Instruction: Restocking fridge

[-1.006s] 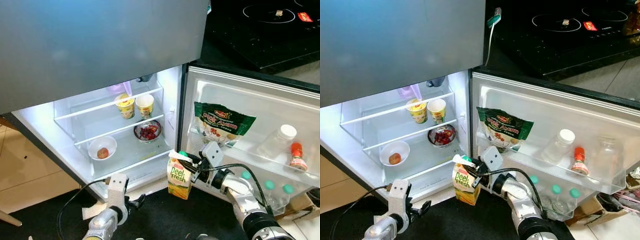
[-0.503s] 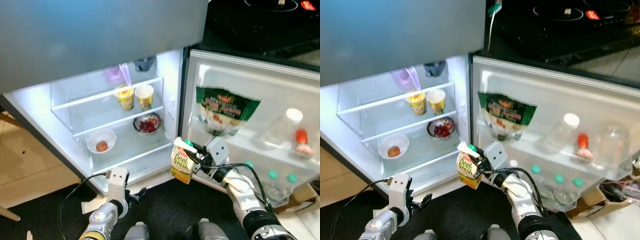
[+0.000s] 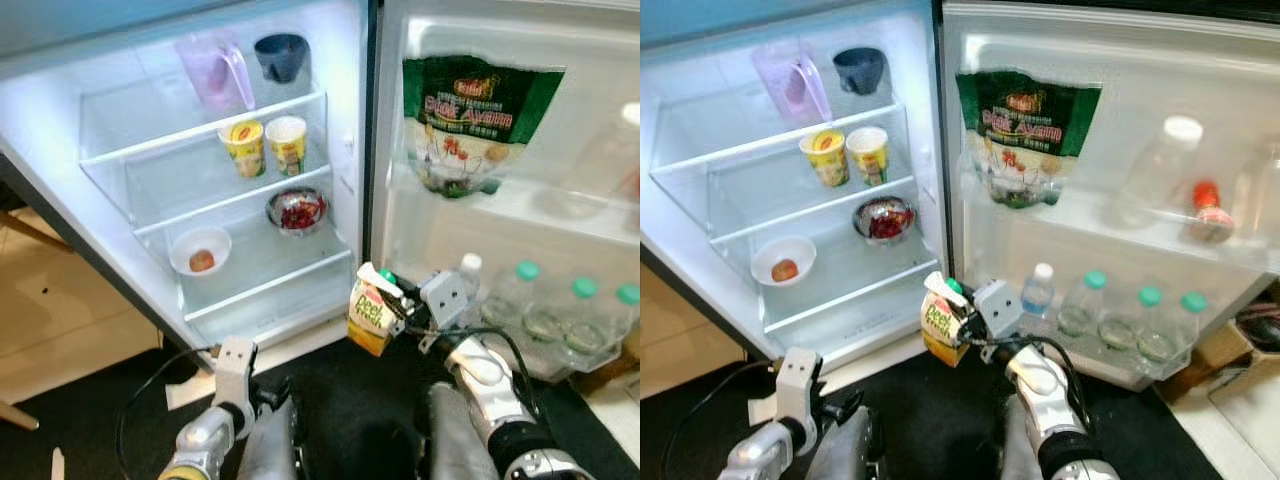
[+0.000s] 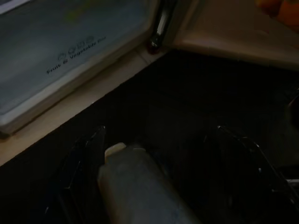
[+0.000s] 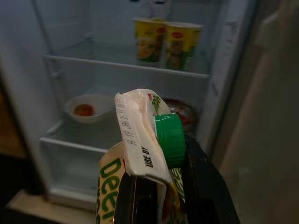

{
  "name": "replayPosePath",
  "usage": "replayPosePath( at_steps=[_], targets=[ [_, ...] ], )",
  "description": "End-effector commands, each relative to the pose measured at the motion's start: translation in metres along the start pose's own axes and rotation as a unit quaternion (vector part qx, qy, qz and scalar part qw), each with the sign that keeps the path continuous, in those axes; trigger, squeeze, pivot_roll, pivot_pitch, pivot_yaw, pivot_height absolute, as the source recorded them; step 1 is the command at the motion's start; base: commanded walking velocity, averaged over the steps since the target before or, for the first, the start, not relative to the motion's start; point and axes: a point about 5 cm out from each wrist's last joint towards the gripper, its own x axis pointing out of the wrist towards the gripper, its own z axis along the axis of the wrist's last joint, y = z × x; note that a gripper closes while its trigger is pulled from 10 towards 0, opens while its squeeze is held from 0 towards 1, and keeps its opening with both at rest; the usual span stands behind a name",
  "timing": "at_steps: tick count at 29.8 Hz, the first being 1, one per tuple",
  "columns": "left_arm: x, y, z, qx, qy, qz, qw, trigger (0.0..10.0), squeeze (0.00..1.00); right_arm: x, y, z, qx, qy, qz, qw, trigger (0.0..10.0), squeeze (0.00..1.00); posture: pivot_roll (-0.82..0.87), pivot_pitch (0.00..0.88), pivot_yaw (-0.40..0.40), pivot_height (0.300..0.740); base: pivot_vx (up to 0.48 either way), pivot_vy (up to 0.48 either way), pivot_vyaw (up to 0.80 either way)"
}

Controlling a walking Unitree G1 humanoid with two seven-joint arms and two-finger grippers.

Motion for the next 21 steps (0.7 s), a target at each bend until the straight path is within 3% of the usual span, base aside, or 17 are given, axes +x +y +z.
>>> replayPosePath(
  at_steps=[1, 4, 11, 21],
  targets=[
    [-0.003, 0.009, 0.007, 0.01, -0.016, 0.006, 1.0, 10.0, 0.0, 0.006, -0.006, 0.013, -0.005, -0.035, -0.024, 0.999, 10.0, 0.0, 0.0, 0.147, 0.065, 0.555, 0.0, 0.0, 0.0],
    [-0.003, 0.009, 0.008, 0.01, -0.019, 0.005, 1.0, 10.0, 0.0, 0.008, -0.008, 0.016, -0.005, -0.04, -0.028, 0.999, 10.0, 0.0, 0.0, 0.147, 0.065, 0.55, 0.0, 0.0, 0.0],
    [-0.006, 0.009, 0.003, 0.013, -0.016, 0.001, 1.0, 10.0, 0.0, 0.019, -0.021, 0.051, -0.004, -0.113, -0.054, 0.992, 10.0, 0.0, 0.0, 0.162, 0.071, 0.52, 0.0, 0.0, 0.0],
    [-0.008, 0.006, 0.0, 0.012, -0.016, -0.004, 1.0, 10.0, 0.0, 0.022, -0.03, 0.073, -0.017, -0.153, -0.069, 0.986, 10.0, 0.0, 0.0, 0.171, 0.073, 0.485, 0.0, 0.0, 0.0]
  ],
)
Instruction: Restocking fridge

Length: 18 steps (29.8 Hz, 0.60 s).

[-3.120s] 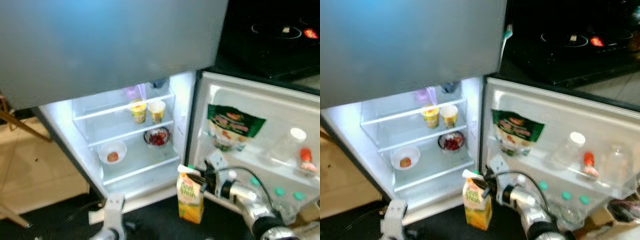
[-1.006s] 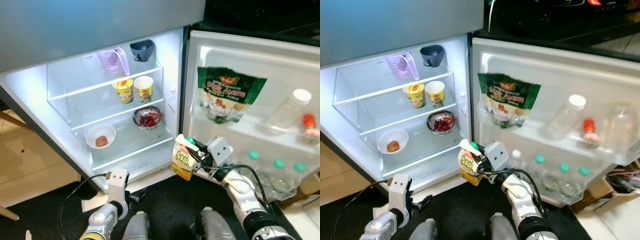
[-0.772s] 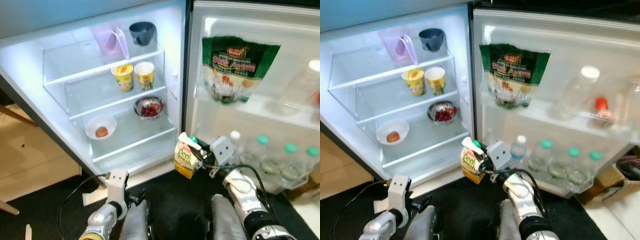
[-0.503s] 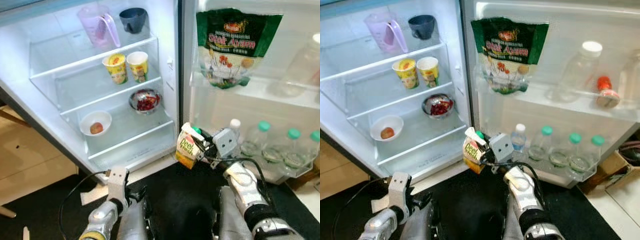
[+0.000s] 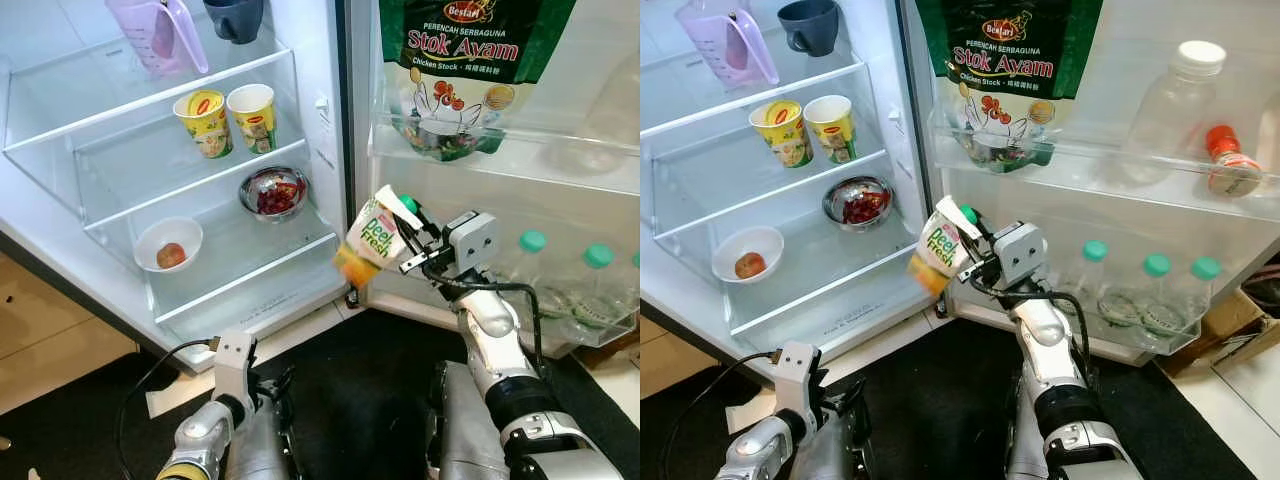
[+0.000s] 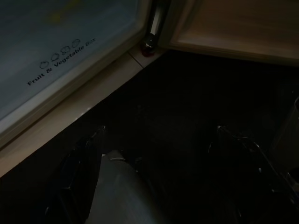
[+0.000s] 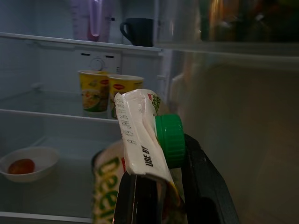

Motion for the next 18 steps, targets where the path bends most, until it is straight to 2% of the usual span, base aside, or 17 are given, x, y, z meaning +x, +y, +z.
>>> replayPosePath(
  at_steps=[1, 11, 18],
  targets=[
    [-0.0067, 0.0048, -0.0056, 0.004, 0.008, 0.004, 1.0, 10.0, 0.0, 0.002, -0.0049, 0.0082, -0.006, -0.02, -0.014, 1.0, 10.0, 0.0, 0.0, 0.173, 0.073, 0.48, 0.0, 0.0, 0.0],
    [-0.0076, 0.0039, -0.0065, 0.006, 0.007, 0.0, 1.0, 10.0, 0.0, -0.0039, -0.0133, 0.0123, -0.056, -0.036, -0.031, 0.997, 10.0, 0.0, 0.01, 0.182, 0.078, 0.47, 0.0, 0.0, 0.0],
    [-0.0083, 0.0038, -0.0068, 0.007, 0.006, -0.002, 1.0, 10.0, 0.0, -0.0069, -0.0141, 0.012, -0.061, -0.038, -0.027, 0.997, 10.0, 0.0, 0.01, 0.189, 0.075, 0.47, 0.0, 0.0, 0.0]
  ],
)
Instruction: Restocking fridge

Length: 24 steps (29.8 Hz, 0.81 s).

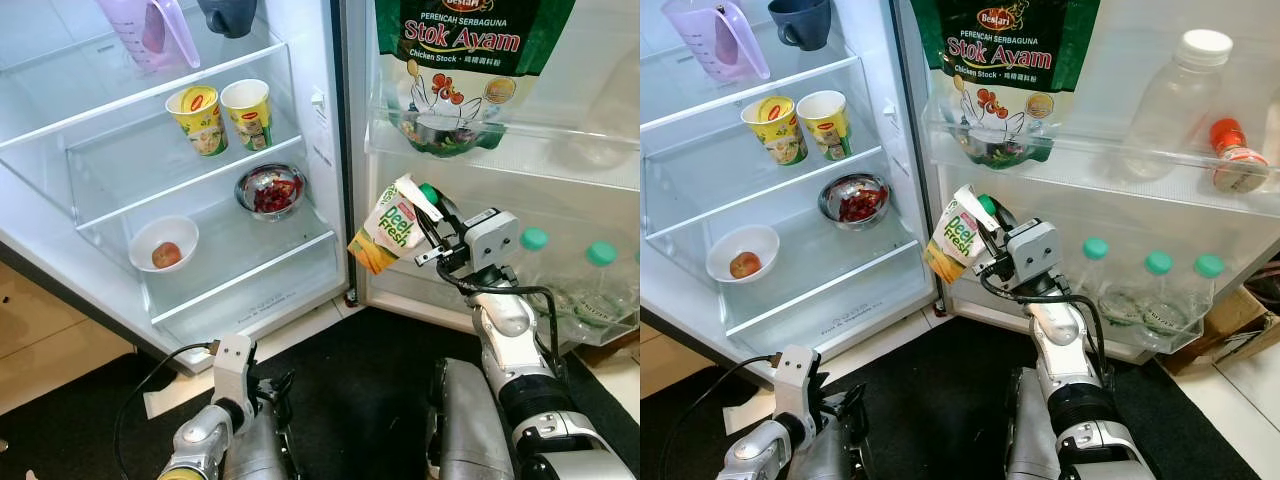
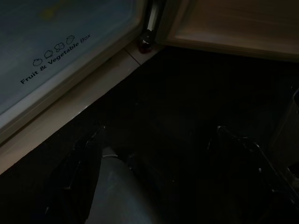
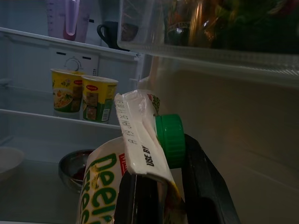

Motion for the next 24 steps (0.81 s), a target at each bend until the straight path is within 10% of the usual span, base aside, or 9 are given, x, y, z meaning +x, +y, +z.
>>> replayPosePath(
  at_steps=[1, 24],
  targets=[
    [-0.007, 0.004, -0.005, 0.006, 0.005, 0.003, 1.0, 10.0, 0.0, -0.002, -0.001, 0.005, -0.008, -0.022, 0.004, 1.0, 10.0, 0.0, 0.01, 0.192, 0.074, 0.47, 0.0, 0.0, 0.0],
    [-0.007, 0.002, -0.004, 0.009, -0.006, -0.007, 1.0, 10.0, 0.0, -0.012, -0.033, 0.013, -0.108, -0.013, 0.058, 0.992, 10.0, 0.0, 0.01, 0.221, 0.075, 0.47, 0.0, 0.0, 0.0]
  ],
)
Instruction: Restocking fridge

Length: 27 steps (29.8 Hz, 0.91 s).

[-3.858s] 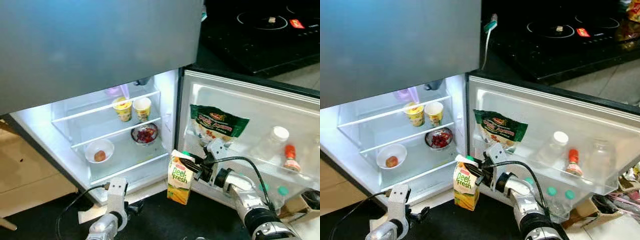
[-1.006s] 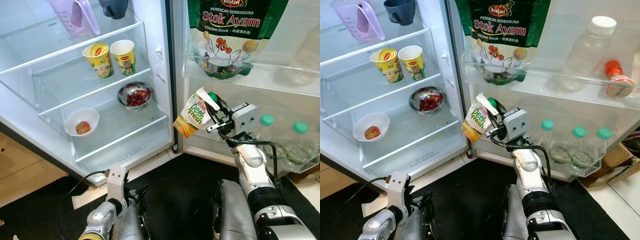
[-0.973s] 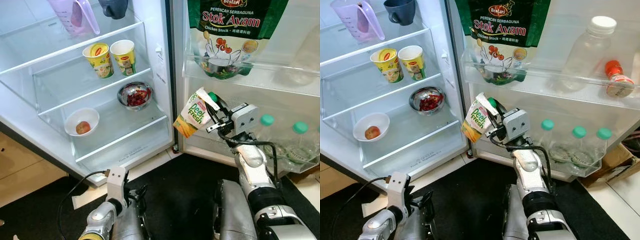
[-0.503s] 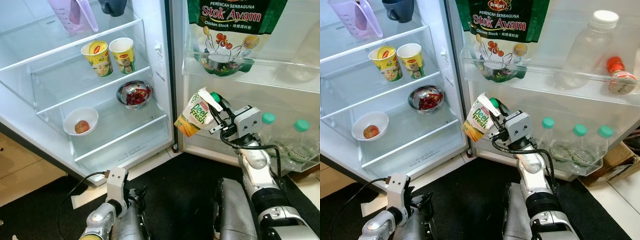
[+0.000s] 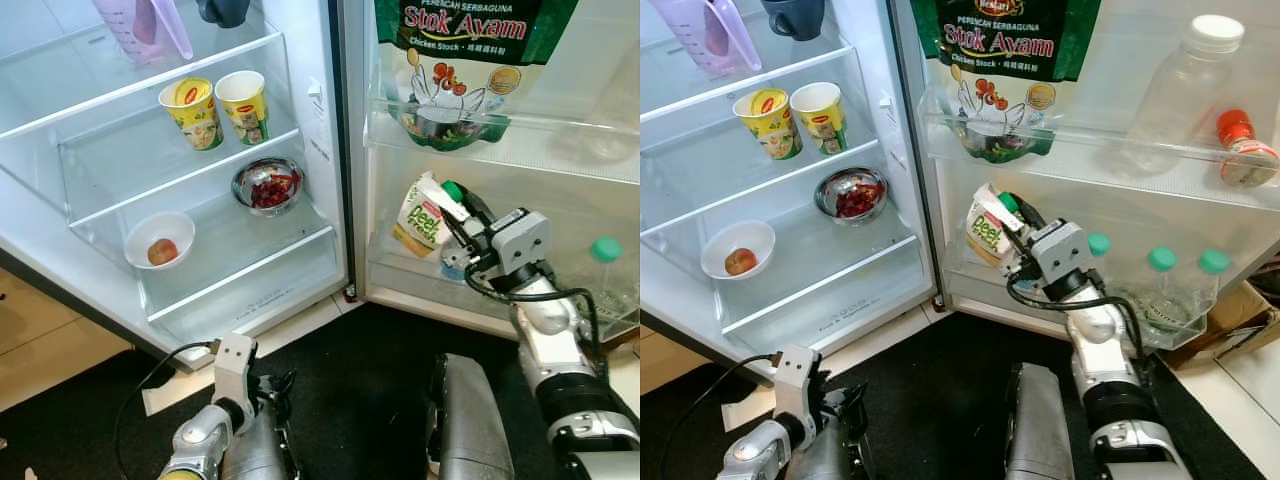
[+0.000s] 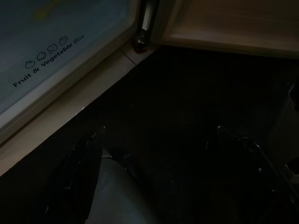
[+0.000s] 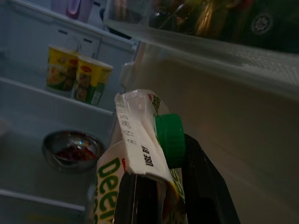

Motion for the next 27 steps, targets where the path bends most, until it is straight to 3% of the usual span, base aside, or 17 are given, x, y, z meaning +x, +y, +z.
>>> replayPosePath(
  at_steps=[1, 6, 11, 20, 27],
  targets=[
    [-0.006, 0.003, -0.006, -0.001, 0.006, 0.005, 1.0, 10.0, 0.0, 0.002, 0.005, 0.003, -0.013, -0.012, 0.019, 1.0, 10.0, 0.0, 0.01, 0.221, 0.075, 0.47, 0.0, 0.0, 0.0],
    [-0.006, 0.003, -0.003, 0.002, -0.002, 0.002, 1.0, 10.0, 0.0, 0.005, 0.022, 0.001, -0.005, -0.012, 0.051, 0.999, 10.0, 0.0, 0.01, 0.233, 0.074, 0.47, 0.0, 0.0, 0.0],
    [-0.007, 0.002, -0.004, 0.003, -0.005, -0.001, 1.0, 10.0, 0.0, 0.009, 0.028, 0.001, -0.01, -0.014, 0.069, 0.997, 10.0, 0.0, 0.02, 0.247, 0.073, 0.47, 0.0, 0.0, 0.0],
    [-0.012, 0.0, -0.008, 0.005, -0.009, -0.005, 1.0, 10.0, 0.0, 0.015, 0.033, -0.005, -0.057, 0.013, 0.125, 0.99, 10.0, 0.0, 0.02, 0.275, 0.068, 0.47, 0.0, 0.0, 0.0],
    [-0.013, -0.002, -0.008, 0.006, -0.012, -0.008, 1.0, 10.0, 0.0, 0.022, 0.034, -0.007, -0.076, 0.027, 0.131, 0.988, 10.0, 0.0, 0.03, 0.288, 0.064, 0.47, 0.0, 0.0, 0.0]
  ],
)
